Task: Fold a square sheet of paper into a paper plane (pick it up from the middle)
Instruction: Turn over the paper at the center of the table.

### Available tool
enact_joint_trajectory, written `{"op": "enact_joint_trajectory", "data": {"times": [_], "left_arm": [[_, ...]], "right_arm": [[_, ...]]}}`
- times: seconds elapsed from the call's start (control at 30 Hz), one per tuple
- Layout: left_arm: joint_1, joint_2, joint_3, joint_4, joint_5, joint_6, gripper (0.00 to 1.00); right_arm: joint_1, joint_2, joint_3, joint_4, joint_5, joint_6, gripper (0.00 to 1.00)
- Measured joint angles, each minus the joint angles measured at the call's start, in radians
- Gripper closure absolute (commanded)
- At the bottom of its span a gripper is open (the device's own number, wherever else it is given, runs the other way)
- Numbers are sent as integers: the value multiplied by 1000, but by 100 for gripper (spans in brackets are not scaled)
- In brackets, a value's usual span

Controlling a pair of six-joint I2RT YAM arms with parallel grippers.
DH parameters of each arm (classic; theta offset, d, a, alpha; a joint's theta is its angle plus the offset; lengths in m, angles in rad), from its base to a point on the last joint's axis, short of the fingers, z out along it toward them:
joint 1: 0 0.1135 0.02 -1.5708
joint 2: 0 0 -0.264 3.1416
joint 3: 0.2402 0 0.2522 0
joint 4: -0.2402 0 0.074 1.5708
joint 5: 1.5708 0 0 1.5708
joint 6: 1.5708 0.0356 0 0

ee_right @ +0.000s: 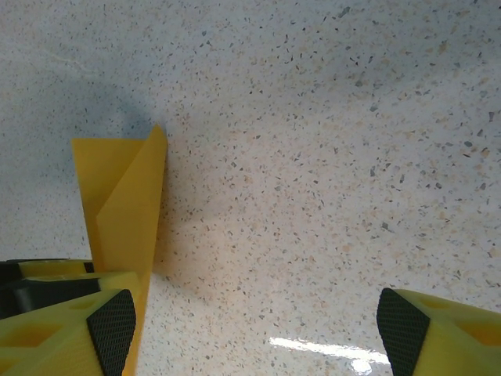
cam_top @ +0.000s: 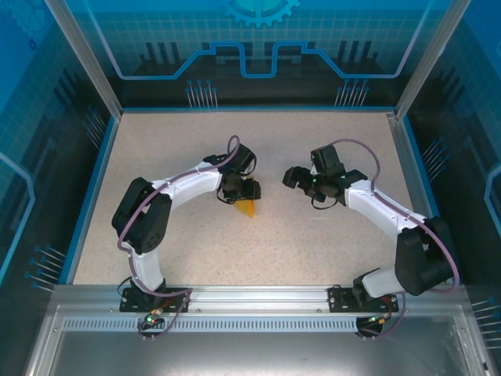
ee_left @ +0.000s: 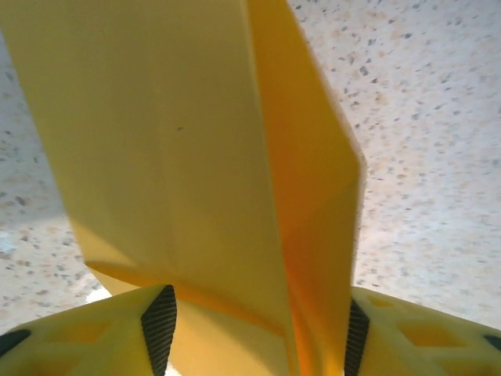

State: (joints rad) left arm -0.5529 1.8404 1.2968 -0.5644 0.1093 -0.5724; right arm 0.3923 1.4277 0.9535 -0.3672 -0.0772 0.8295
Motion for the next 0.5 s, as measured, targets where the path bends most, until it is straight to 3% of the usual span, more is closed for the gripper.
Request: {"op": "enact_joint_trajectory", "data": {"times": [0.2, 0.33, 0.5], "left_arm": [[80, -115, -90, 118, 195, -32, 17], [116, -203, -143, 188, 267, -51, 15], [199, -279, -220, 220, 263, -85, 13]], "right_arm": [[31, 27, 0, 0, 19, 0, 16], [71, 52, 16, -10, 31, -5, 17], [159, 123, 89, -13, 51, -21, 23]]}}
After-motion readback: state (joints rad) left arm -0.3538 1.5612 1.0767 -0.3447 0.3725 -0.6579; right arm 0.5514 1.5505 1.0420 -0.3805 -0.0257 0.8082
